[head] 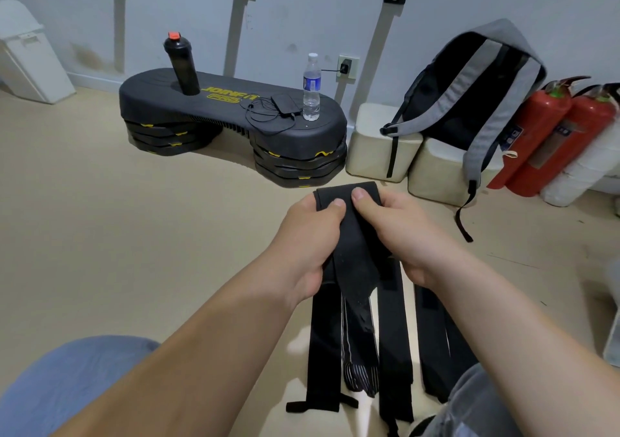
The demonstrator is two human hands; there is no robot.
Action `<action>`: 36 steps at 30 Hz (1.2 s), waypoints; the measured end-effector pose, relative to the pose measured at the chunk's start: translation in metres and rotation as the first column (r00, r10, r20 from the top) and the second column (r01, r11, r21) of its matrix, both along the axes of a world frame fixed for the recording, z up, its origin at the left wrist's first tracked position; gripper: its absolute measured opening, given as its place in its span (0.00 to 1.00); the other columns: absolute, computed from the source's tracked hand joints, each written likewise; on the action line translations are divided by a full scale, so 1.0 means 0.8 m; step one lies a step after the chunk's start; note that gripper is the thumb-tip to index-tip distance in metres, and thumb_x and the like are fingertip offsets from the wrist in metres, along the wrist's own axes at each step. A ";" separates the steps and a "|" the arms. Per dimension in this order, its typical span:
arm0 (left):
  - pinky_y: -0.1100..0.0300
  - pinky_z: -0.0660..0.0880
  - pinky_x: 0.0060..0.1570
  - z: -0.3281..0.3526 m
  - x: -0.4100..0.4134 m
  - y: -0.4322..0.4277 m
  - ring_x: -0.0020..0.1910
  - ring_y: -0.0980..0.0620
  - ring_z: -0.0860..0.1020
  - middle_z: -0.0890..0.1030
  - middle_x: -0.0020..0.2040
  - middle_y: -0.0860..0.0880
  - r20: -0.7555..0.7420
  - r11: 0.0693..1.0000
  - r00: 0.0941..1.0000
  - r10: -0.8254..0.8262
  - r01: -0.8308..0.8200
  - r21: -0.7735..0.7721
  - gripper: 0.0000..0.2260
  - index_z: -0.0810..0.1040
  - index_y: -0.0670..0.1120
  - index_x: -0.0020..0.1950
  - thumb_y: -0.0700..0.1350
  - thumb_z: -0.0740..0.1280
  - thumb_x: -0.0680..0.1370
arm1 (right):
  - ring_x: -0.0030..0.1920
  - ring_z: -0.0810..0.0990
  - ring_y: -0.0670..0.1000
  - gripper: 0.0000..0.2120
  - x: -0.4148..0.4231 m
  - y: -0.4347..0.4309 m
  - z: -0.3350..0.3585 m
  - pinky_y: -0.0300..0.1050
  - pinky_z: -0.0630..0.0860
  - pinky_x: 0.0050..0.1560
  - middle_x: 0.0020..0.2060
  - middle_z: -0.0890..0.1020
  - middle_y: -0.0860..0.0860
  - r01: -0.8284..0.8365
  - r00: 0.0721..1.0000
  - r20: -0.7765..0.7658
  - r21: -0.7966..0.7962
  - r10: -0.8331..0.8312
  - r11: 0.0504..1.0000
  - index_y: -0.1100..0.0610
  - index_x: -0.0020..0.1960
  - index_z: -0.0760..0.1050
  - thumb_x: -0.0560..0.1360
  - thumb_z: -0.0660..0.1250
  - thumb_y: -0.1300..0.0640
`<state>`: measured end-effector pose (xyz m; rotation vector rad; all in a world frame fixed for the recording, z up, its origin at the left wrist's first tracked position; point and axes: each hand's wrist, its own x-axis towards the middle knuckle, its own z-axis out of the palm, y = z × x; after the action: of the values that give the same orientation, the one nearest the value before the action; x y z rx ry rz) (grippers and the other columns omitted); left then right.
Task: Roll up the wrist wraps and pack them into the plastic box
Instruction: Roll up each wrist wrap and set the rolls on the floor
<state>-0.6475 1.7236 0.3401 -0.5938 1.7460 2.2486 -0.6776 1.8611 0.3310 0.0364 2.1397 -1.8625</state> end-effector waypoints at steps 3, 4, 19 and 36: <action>0.38 0.85 0.48 0.002 -0.006 -0.002 0.50 0.41 0.88 0.89 0.53 0.44 -0.002 0.997 0.997 0.078 -0.078 -0.005 0.09 0.83 0.51 0.60 0.45 0.64 0.86 | 0.53 0.87 0.52 0.14 0.005 -0.002 -0.002 0.59 0.82 0.60 0.51 0.88 0.50 -0.025 0.990 -0.131 0.237 0.057 0.971 0.50 0.59 0.80 0.83 0.64 0.42; 0.37 0.85 0.49 0.003 -0.008 -0.002 0.51 0.41 0.88 0.89 0.53 0.45 0.002 0.996 0.996 0.095 -0.095 -0.004 0.08 0.83 0.51 0.60 0.46 0.64 0.86 | 0.53 0.86 0.53 0.16 0.007 -0.003 0.000 0.60 0.81 0.59 0.50 0.87 0.51 -0.024 0.983 -0.167 0.324 0.082 0.946 0.51 0.58 0.79 0.82 0.62 0.41; 0.36 0.84 0.54 -0.002 -0.010 -0.005 0.57 0.38 0.86 0.87 0.56 0.42 -0.078 0.966 0.963 0.258 -0.258 0.021 0.07 0.81 0.48 0.57 0.47 0.64 0.86 | 0.28 0.70 0.46 0.14 0.017 -0.015 -0.003 0.39 0.65 0.24 0.32 0.72 0.49 -0.143 0.973 -0.090 0.493 0.214 0.858 0.53 0.45 0.70 0.88 0.56 0.49; 0.39 0.83 0.57 0.006 -0.017 -0.013 0.54 0.37 0.84 0.84 0.55 0.41 -0.030 0.939 0.939 0.342 -0.343 -0.008 0.07 0.79 0.47 0.52 0.39 0.63 0.85 | 0.48 0.84 0.50 0.05 0.008 0.001 -0.004 0.51 0.80 0.55 0.47 0.86 0.48 -0.120 0.927 -0.276 0.423 0.253 0.898 0.50 0.55 0.81 0.81 0.68 0.51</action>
<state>-0.6612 1.7134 0.3449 -0.9390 1.7880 2.4809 -0.6710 1.8620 0.3276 -0.4054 2.6091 -1.3684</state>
